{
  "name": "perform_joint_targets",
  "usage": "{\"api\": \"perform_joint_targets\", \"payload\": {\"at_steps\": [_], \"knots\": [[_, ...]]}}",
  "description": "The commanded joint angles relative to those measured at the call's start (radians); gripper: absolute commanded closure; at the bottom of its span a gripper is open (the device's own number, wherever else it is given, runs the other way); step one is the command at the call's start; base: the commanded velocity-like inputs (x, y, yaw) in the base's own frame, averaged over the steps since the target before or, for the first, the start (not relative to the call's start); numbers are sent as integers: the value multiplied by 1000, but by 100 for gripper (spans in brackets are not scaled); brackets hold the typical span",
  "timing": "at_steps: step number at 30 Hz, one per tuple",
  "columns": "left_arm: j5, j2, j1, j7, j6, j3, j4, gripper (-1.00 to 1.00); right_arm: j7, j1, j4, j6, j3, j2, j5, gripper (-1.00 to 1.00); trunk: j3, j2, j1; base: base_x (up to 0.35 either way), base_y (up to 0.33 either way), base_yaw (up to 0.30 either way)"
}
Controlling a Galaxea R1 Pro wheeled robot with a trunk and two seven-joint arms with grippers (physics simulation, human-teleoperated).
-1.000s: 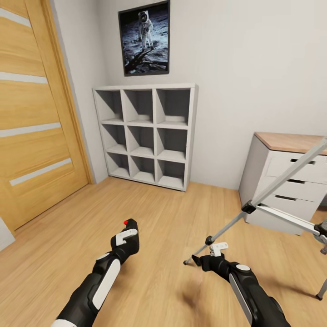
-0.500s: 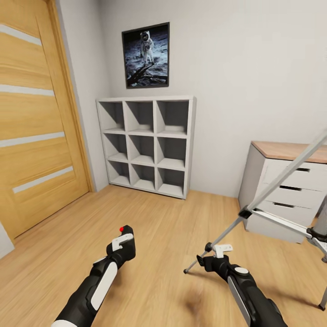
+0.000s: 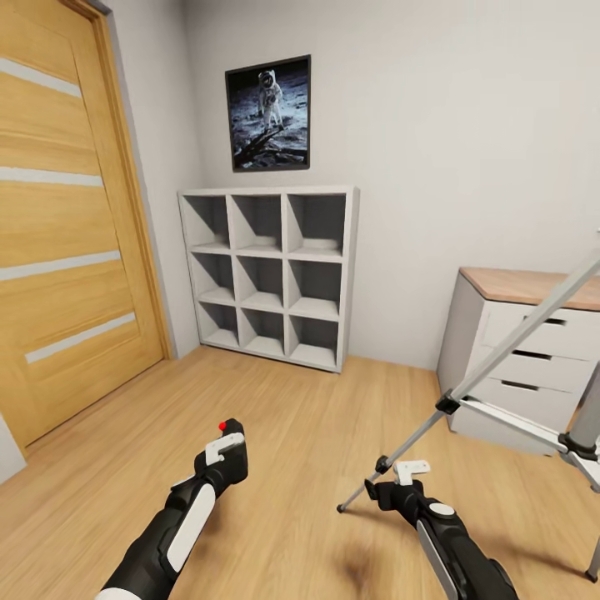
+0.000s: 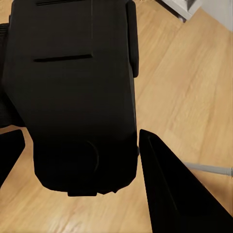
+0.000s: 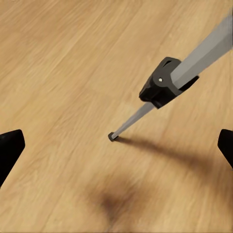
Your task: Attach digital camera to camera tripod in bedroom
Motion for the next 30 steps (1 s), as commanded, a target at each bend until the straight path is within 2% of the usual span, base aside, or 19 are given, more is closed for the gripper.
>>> {"api": "perform_joint_targets", "payload": {"at_steps": [1,30], "knots": [[7,0,0,9,4,-2,-2,100,0,0,-1,5,2,-1,-3,-100,2,7,-4,0,0,0],[7,5,0,8,-4,1,14,100,-6,0,3,3,1,0,-6,-100,93,210,-115,0,0,0]]}}
